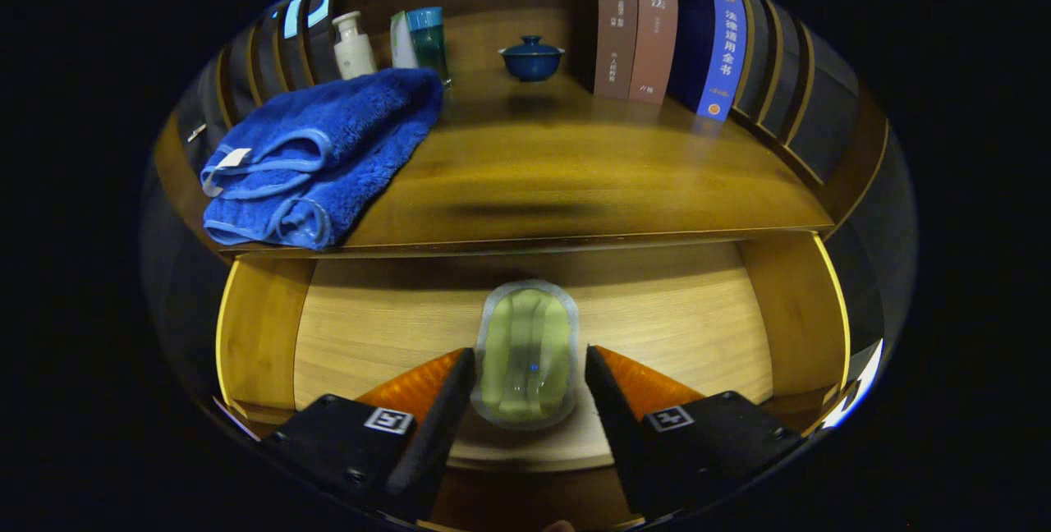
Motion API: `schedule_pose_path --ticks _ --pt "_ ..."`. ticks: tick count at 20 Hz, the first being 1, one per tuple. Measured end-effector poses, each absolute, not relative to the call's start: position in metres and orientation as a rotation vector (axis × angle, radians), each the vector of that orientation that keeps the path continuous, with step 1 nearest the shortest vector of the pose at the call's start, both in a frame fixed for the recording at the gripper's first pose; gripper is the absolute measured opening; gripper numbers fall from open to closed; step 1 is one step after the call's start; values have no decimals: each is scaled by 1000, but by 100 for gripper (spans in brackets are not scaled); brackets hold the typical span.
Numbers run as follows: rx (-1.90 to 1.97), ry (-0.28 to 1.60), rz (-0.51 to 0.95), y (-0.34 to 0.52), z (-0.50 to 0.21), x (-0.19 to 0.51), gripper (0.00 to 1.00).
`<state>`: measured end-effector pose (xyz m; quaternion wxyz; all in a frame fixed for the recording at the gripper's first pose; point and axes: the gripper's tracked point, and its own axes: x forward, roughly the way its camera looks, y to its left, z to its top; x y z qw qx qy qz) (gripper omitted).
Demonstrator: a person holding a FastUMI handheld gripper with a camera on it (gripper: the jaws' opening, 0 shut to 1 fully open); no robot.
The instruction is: Pull open the drawer, take out the items inside it, and place them on the countertop above the cabinet.
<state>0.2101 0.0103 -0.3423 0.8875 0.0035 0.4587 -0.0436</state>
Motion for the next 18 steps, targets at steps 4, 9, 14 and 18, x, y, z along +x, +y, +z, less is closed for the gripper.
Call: schedule_pose_path --ticks 4,9,14,18 --pt "13 1003 -96 10 -357 211 42" --pt "-40 990 -108 5 -371 217 10" --pt "-32 958 -78 10 -340 200 10" --pt "-35 883 -75 9 -294 177 10"
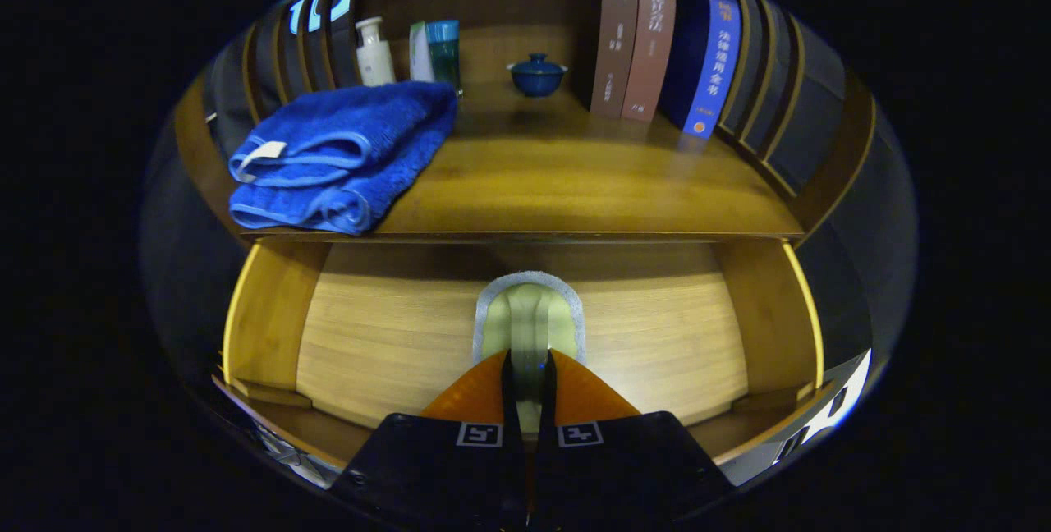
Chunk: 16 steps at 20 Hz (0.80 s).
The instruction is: Pull open the drawer, take out the items inside it, and place them on the countertop above the cabinet.
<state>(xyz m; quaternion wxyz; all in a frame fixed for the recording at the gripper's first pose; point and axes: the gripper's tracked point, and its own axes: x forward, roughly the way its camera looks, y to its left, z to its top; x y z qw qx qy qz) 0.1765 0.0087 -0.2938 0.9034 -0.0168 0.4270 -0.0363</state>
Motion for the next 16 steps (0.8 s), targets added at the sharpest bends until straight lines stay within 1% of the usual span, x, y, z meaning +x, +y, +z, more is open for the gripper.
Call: schedule_pose_path --ticks 4,7,10,16 --pt "-40 805 -66 9 -242 166 10" --pt "-45 745 -57 9 -210 181 9" --pt "-32 725 -53 6 -201 208 9" --pt "-45 785 -44 1 -213 267 9"
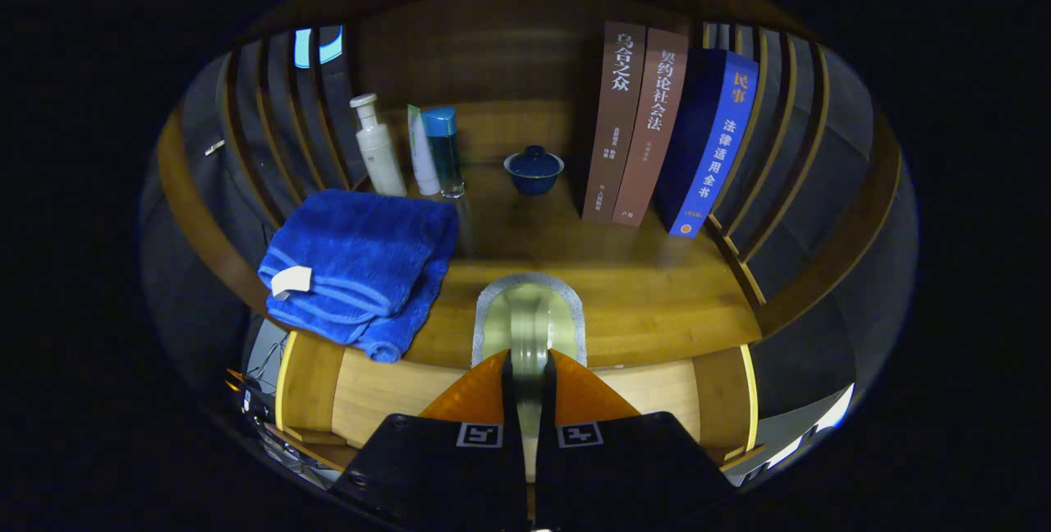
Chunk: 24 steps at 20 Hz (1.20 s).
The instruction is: Pull open the drawer, take out the items inside it, and place them on the countertop above the cabinet.
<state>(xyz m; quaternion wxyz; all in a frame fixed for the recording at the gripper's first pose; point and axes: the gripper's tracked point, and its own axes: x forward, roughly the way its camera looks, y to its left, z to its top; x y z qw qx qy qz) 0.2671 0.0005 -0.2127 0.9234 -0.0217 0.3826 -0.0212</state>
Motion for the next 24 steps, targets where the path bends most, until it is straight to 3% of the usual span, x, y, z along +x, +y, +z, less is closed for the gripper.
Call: schedule_pose_path --ticks 15,19,20,24 --pt "-44 851 -4 1 -231 356 10" --pt "-39 852 -16 -1 -231 356 20" --pt "-29 850 -13 1 -236 353 25" --pt "-40 825 -8 2 -234 352 100"
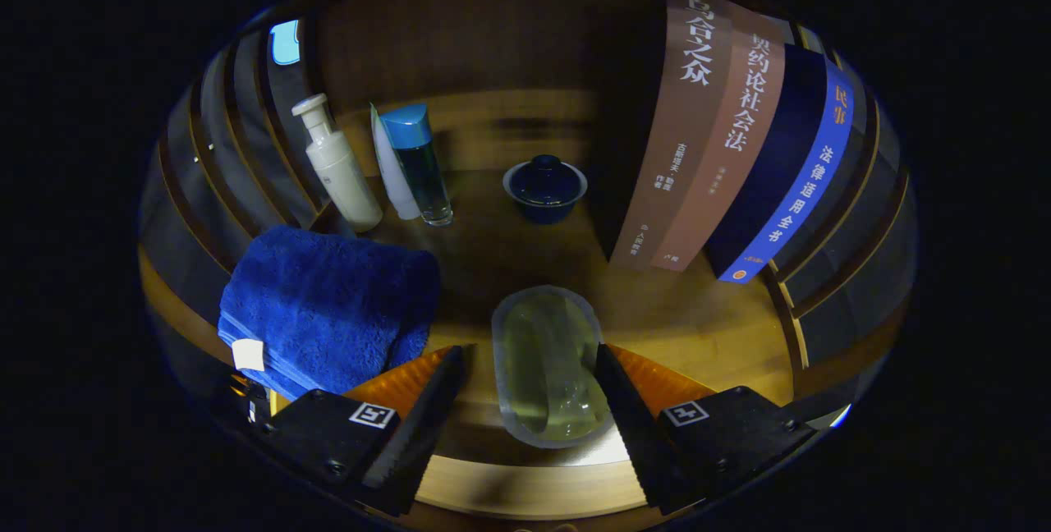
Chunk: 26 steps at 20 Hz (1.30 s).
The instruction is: Pull open the drawer, take out the items inside it, and place them on the countertop above the cabinet.
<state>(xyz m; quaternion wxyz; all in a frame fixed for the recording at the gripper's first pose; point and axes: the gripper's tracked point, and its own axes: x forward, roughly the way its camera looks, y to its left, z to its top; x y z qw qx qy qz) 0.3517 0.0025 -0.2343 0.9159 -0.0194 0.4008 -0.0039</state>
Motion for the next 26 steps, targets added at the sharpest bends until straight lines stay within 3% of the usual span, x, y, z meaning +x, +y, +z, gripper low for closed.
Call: schedule_pose_path --ticks 9,16,26 --pt "-61 754 -20 1 -219 332 100" --pt "-110 508 -2 12 -184 287 100" --pt "-142 100 25 42 -140 151 100"
